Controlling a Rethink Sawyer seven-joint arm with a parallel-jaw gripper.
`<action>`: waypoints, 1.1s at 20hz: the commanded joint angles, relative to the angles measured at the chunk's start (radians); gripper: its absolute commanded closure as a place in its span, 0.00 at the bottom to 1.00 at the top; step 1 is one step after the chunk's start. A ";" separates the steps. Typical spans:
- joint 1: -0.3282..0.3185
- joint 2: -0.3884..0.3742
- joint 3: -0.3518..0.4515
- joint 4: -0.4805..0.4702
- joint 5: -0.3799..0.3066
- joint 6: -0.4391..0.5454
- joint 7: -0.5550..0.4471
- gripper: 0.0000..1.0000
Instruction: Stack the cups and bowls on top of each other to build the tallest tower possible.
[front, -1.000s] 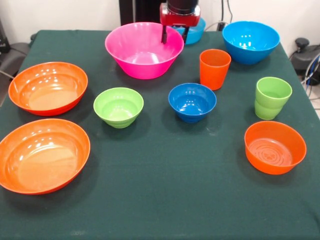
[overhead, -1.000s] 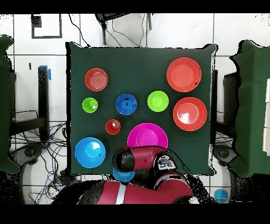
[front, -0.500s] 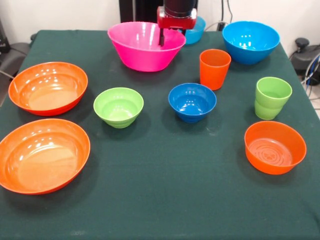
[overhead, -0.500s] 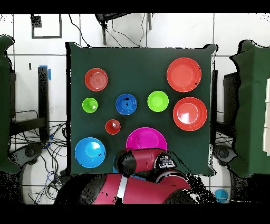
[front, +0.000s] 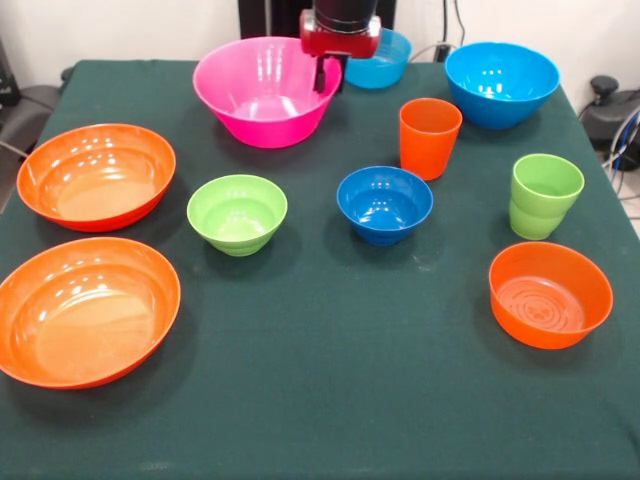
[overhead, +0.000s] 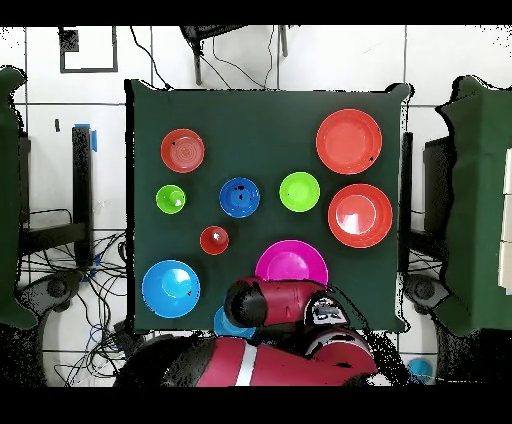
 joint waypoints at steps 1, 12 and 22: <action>-0.029 0.095 0.096 -0.056 -0.034 -0.003 0.053 1.00; -0.024 0.079 0.090 -0.069 -0.034 -0.001 0.055 1.00; -0.034 0.068 0.097 -0.075 -0.033 0.024 0.040 1.00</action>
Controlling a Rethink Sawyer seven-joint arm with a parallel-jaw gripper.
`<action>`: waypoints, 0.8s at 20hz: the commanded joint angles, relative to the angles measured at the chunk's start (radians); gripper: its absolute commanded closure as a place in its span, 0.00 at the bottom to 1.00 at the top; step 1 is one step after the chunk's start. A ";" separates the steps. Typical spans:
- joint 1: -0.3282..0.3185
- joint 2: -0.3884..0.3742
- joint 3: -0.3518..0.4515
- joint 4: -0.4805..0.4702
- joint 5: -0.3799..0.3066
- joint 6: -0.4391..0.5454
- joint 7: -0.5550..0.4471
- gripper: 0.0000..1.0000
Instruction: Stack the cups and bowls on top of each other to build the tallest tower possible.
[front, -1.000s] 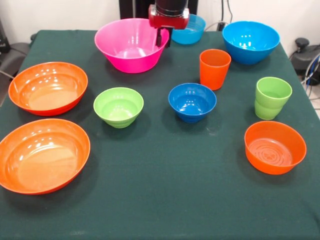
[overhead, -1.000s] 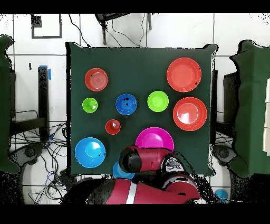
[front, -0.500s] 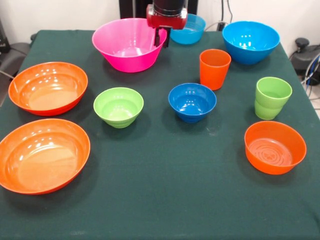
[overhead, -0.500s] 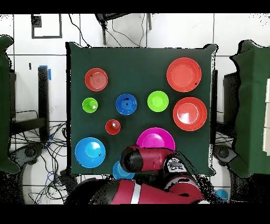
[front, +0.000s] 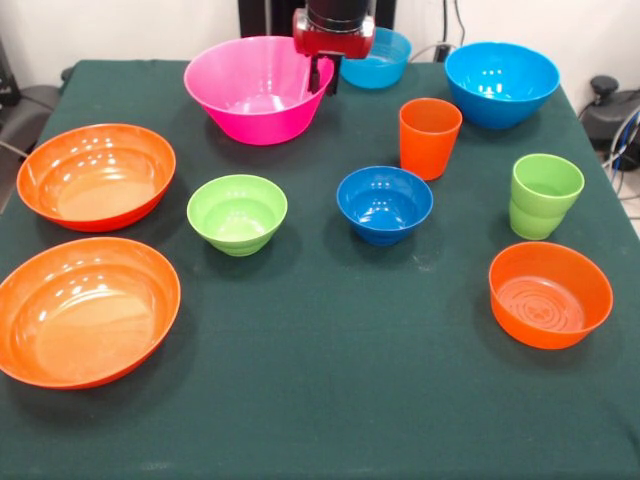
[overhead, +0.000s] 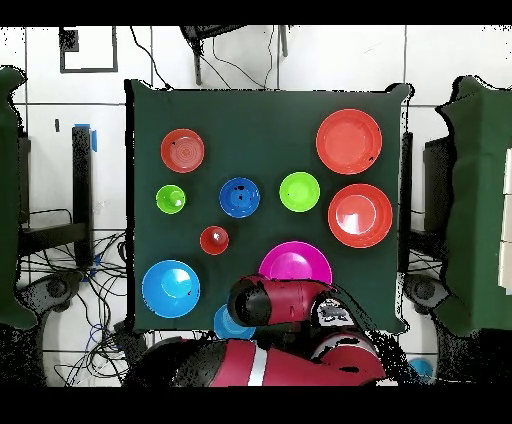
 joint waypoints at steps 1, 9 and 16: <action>-0.014 0.078 0.092 -0.076 -0.034 0.025 0.039 1.00; -0.010 0.051 0.096 -0.067 -0.027 0.059 0.031 1.00; -0.011 -0.105 0.132 -0.016 0.014 0.203 0.001 1.00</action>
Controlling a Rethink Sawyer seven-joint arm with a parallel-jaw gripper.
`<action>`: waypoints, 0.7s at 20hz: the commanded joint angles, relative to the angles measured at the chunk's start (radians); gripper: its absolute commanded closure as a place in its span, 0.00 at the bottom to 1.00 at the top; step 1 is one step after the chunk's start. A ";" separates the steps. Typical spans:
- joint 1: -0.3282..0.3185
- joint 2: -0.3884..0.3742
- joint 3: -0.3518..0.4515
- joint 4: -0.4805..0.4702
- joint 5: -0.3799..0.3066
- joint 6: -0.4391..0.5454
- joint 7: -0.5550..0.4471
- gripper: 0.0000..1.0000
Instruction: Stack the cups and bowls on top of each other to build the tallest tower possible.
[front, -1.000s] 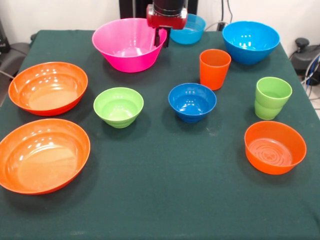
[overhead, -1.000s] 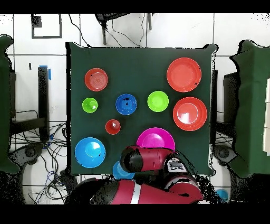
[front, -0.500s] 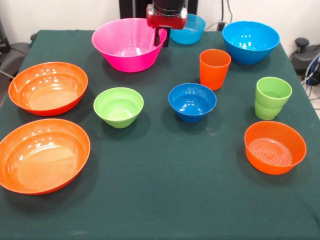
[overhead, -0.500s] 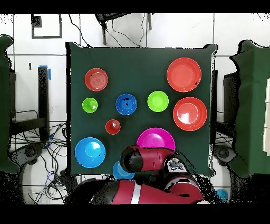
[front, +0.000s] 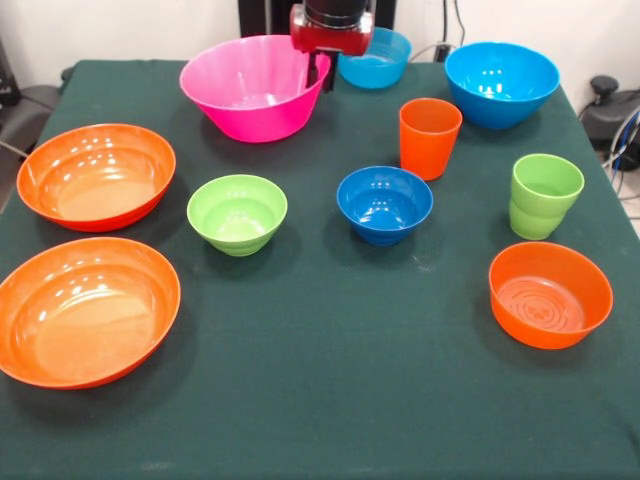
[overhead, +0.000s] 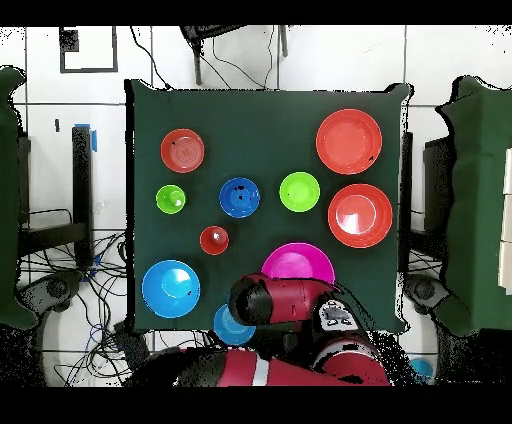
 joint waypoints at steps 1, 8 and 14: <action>-0.003 -0.090 0.132 -0.015 0.021 0.192 -0.001 1.00; 0.015 -0.189 0.164 -0.045 0.068 0.393 -0.020 1.00; -0.003 -0.196 0.192 -0.075 0.054 0.453 -0.040 1.00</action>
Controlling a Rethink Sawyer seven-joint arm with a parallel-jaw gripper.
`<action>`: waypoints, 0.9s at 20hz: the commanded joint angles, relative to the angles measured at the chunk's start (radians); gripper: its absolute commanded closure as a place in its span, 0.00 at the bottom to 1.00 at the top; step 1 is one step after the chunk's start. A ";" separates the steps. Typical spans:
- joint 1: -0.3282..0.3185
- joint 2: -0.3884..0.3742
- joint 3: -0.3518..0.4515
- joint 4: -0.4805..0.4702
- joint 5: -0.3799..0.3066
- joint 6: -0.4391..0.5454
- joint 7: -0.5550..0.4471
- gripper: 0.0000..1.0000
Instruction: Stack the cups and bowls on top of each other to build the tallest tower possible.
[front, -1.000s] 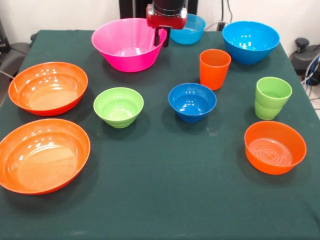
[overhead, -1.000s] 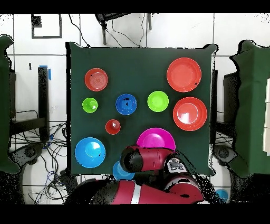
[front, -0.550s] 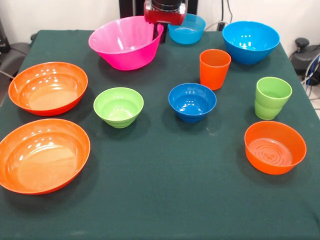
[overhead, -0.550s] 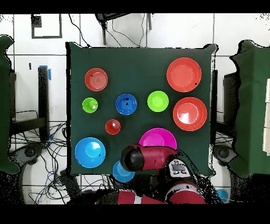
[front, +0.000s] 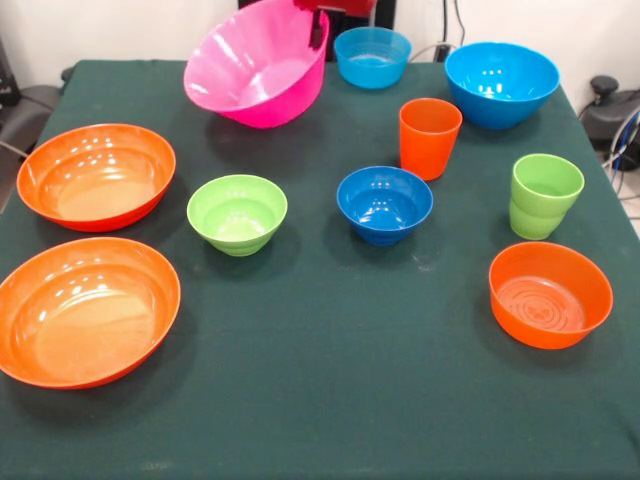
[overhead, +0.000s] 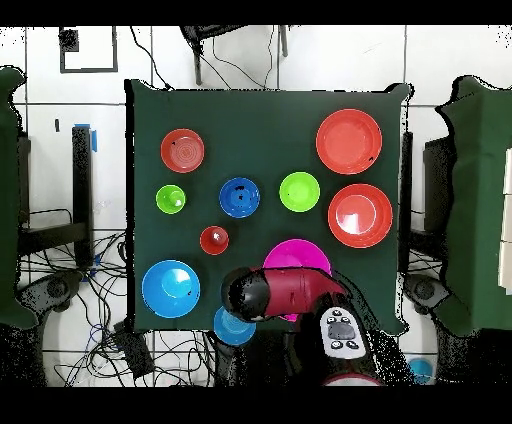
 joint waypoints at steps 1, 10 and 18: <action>-0.004 -0.026 0.146 -0.078 0.027 0.132 -0.041 1.00; -0.014 -0.005 0.171 -0.103 -0.004 0.138 -0.048 1.00; -0.012 -0.002 0.170 -0.085 -0.010 0.094 -0.011 1.00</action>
